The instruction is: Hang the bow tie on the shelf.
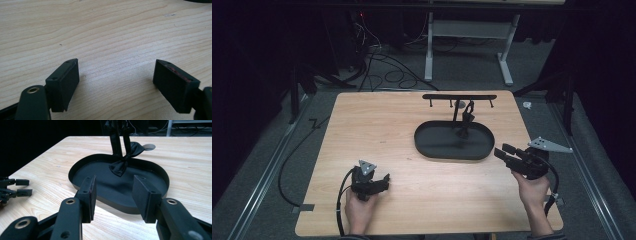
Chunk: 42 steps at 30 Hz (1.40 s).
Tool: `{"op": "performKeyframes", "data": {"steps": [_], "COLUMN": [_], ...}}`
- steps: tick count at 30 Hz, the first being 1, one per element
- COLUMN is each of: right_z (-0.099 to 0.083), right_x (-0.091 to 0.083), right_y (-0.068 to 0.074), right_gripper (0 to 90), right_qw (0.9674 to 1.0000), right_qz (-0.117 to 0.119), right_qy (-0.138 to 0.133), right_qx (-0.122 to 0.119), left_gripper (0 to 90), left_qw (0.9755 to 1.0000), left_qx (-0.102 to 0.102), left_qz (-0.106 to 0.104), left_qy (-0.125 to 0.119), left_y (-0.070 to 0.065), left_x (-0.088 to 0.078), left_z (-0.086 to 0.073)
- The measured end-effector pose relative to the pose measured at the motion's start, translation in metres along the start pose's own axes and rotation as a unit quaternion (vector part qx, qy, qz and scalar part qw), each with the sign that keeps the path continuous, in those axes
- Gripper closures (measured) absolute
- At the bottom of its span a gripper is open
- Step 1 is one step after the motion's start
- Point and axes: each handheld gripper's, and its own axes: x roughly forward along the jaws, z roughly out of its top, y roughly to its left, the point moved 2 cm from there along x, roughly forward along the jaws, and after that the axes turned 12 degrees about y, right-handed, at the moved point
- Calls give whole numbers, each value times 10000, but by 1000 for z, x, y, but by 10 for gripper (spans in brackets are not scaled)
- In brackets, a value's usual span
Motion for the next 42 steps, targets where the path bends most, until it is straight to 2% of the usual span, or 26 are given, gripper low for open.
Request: {"op": "performKeyframes", "data": {"steps": [14,25,34,42], "right_z": [-9,-19,-26,-34], "right_x": [5,8,14,22], "right_y": [6,8,11,18], "right_gripper": [563,564,563,563], "right_qw": [10000,10000,9999,9995], "right_qz": [27,59,46,167], "right_qy": [53,38,130,254], "right_qx": [-55,34,4,-28], "left_gripper": [214,213,213,213], "left_qw": [10000,10000,10000,10000], "left_qx": [2,3,3,4], "left_qz": [2,2,6,9], "left_qy": [1,2,2,3], "left_y": [0,0,0,0], "left_x": [0,0,0,0], "left_z": [0,0,0,0]}}
